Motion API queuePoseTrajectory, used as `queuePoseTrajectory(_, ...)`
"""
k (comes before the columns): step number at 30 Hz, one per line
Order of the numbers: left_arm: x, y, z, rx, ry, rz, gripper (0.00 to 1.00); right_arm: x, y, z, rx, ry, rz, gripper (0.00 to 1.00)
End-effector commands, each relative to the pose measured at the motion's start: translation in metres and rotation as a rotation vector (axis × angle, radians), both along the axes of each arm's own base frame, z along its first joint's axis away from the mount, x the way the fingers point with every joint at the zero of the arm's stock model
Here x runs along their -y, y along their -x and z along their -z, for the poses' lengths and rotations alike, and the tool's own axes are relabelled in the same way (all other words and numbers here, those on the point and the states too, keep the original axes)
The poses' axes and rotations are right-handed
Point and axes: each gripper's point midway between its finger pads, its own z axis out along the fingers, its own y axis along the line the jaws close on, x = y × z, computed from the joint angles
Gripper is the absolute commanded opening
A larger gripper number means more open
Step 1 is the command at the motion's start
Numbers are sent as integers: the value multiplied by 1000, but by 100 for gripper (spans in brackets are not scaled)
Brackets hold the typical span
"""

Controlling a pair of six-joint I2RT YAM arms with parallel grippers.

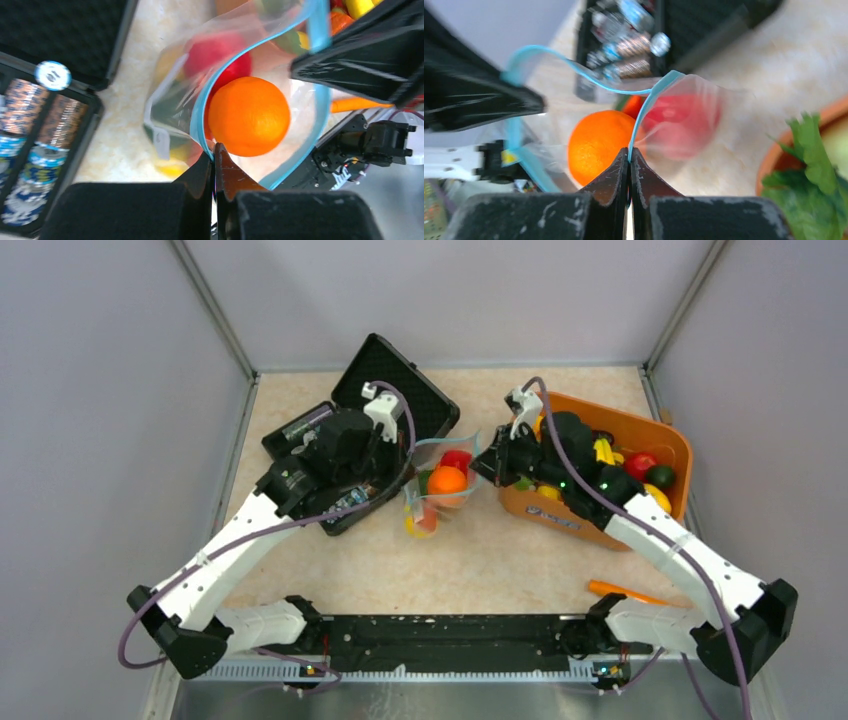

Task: Place the food in the zip-top bag and seal the zipper

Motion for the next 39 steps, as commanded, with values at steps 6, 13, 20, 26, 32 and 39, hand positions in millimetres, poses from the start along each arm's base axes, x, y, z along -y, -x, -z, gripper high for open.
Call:
queuePoseTrajectory(6, -34, -1, 16, -25, -241, -26, 0, -2, -16, -50, 115, 48, -6, 0)
queuePoseTrajectory(13, -22, -2, 35, -101, -254, 5, 0, -35, 22, -78, 185, -170, -251, 0)
queuePoseTrajectory(20, -9, 5, -7, 4, -121, 78, 0, -10, -6, -50, 113, 26, -70, 0)
queuePoseTrajectory(26, -8, 15, -19, 11, -84, 107, 0, -20, -1, -30, 69, -22, -106, 0)
queuePoseTrajectory(32, -10, 11, -16, -8, -89, 70, 0, -19, -3, -23, 52, -26, -80, 0)
queuePoseTrajectory(39, -9, 6, 23, -71, -156, 71, 0, -21, -9, 13, -18, 38, -65, 4)
